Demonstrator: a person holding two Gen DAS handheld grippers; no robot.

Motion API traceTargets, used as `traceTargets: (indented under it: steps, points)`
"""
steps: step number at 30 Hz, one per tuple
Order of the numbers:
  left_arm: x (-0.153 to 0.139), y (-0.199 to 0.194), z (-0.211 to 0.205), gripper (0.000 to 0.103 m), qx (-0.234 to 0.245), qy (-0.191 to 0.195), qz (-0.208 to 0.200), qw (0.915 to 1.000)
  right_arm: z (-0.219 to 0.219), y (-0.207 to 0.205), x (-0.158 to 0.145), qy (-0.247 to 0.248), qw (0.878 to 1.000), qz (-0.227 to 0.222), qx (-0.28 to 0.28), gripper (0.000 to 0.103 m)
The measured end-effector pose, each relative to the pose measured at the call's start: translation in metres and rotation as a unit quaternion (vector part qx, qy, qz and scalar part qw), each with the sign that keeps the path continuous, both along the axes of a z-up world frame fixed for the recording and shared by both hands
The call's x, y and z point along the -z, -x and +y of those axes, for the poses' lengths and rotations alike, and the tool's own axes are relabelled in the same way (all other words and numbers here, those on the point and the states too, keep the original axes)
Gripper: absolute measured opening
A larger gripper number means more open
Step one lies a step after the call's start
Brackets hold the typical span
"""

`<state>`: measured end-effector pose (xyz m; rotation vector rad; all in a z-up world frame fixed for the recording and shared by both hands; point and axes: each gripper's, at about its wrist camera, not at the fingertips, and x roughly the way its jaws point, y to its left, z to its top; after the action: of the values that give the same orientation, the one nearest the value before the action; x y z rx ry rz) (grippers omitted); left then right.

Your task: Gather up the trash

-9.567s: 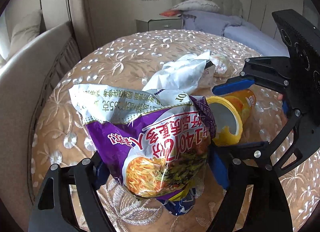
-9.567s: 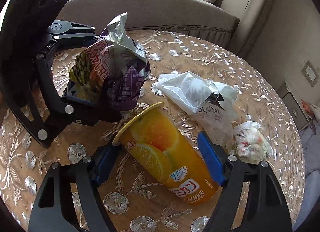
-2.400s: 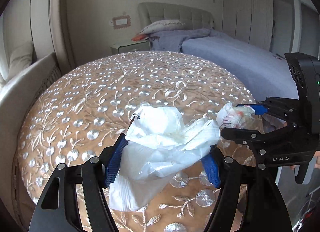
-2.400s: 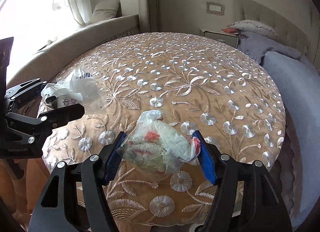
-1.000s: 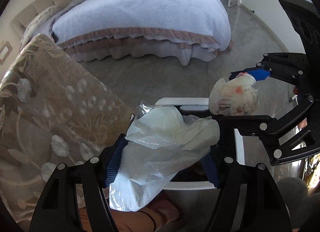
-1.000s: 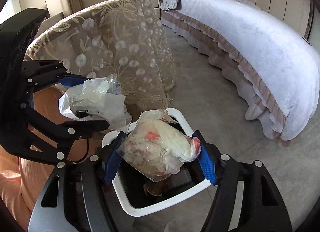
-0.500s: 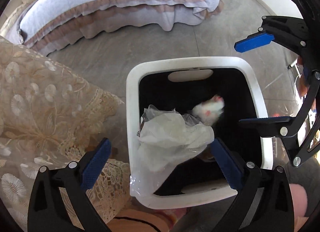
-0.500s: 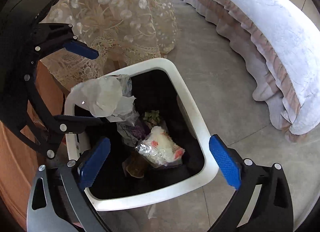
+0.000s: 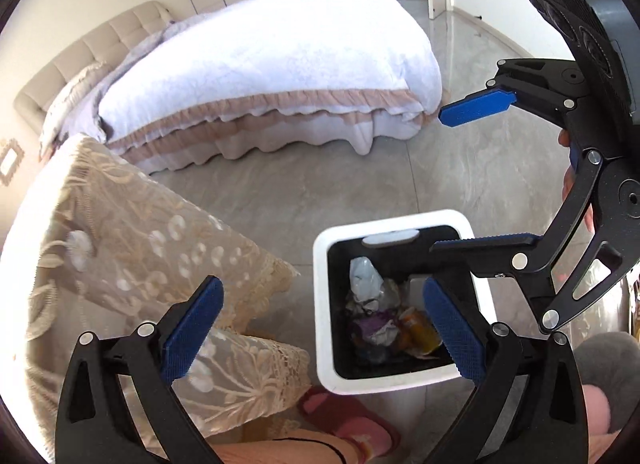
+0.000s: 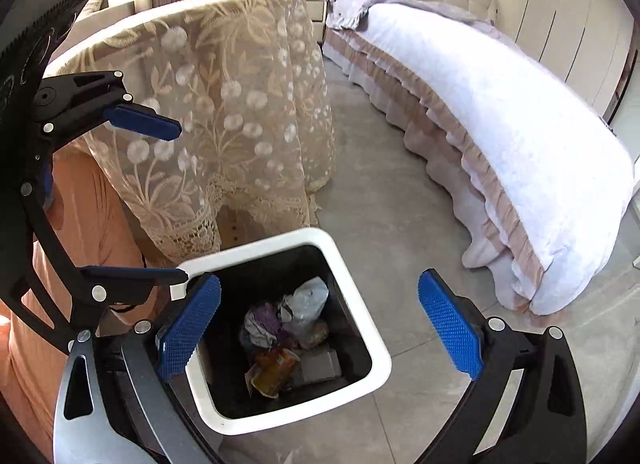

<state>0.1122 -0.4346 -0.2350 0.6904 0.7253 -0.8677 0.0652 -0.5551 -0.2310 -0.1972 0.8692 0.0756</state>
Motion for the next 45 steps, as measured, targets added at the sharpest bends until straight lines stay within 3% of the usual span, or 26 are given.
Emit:
traceTargets:
  steps: [3,8,14,18,23,28,36,41,45]
  points:
    - [-0.023,0.004,0.019,0.098,-0.029,0.018,-0.027,0.999,0.013,0.006,-0.019,0.014,1.0,-0.023,-0.012,0.098]
    - [-0.063,0.01,0.069,0.098,-0.079,0.091,-0.035,0.9921,0.038,0.013,-0.047,0.032,0.997,-0.069,-0.01,0.098]
    - [-0.091,0.012,0.132,0.098,-0.176,0.15,-0.057,0.9712,0.07,0.016,-0.079,-0.067,0.984,-0.162,0.041,0.098]
    - [-0.103,0.012,0.168,0.098,-0.227,0.174,-0.069,0.9557,0.111,0.012,-0.093,-0.07,0.978,-0.197,0.023,0.098]
    - [-0.117,0.017,0.214,0.098,-0.281,0.204,-0.083,0.9339,0.155,0.001,-0.104,-0.059,0.979,-0.197,-0.018,0.098]
    - [-0.128,0.025,0.255,0.098,-0.313,0.235,-0.082,0.9167,0.191,-0.006,-0.108,-0.074,0.978,-0.197,-0.013,0.098]
    - [-0.143,0.044,0.3,0.098,-0.37,0.237,-0.126,0.8896,0.231,-0.016,-0.107,-0.104,0.976,-0.193,0.006,0.098]
    - [-0.15,0.056,0.321,0.098,-0.412,0.22,-0.167,0.8683,0.25,-0.025,-0.108,-0.115,0.977,-0.181,0.01,0.098]
    - [-0.152,0.058,0.337,0.098,-0.436,0.227,-0.171,0.8539,0.265,-0.026,-0.115,-0.117,0.975,-0.188,0.003,0.098]
